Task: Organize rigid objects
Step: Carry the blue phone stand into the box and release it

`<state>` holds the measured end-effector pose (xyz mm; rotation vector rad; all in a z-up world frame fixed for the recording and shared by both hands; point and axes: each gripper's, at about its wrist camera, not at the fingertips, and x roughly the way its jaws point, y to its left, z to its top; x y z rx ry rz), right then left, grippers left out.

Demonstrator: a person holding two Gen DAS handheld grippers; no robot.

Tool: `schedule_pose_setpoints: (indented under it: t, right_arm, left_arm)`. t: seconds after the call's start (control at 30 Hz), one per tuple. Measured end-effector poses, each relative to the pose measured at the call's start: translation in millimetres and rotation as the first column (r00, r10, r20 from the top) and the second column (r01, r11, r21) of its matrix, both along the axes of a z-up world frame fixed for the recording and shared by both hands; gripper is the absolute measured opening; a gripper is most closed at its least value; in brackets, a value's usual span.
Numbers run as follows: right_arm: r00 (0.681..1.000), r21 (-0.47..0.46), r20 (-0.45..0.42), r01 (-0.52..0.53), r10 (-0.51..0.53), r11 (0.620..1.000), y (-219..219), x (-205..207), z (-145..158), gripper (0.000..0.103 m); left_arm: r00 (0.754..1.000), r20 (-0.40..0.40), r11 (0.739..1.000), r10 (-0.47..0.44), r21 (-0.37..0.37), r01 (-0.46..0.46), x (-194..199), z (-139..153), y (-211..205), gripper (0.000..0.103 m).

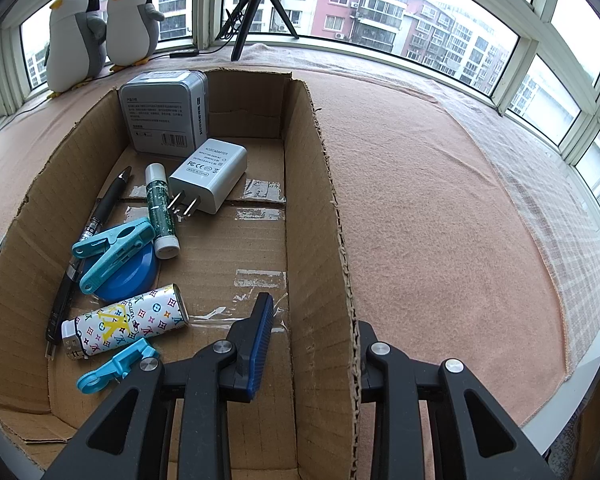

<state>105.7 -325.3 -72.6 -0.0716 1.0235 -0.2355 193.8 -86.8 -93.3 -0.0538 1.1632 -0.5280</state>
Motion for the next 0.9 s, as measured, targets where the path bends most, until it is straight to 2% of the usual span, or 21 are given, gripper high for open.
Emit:
schedule_pose_setpoints:
  t: [0.23, 0.53, 0.9]
  right_arm:
    - [1.000, 0.000, 0.000, 0.000, 0.000, 1.000, 0, 0, 0, 0.027]
    - [1.000, -0.001, 0.000, -0.001, 0.001, 1.000, 0, 0, 0, 0.027]
    - [1.000, 0.000, 0.002, 0.000, 0.000, 1.000, -1, 0, 0, 0.027]
  left_arm:
    - [0.999, 0.005, 0.997, 0.031, -0.064, -0.031, -15, 11, 16, 0.005]
    - [0.998, 0.061, 0.995, 0.013, -0.102, -0.007, -21, 41, 8, 0.005]
    - [0.989, 0.133, 0.991, -0.056, -0.114, 0.071, -15, 72, -36, 0.005]
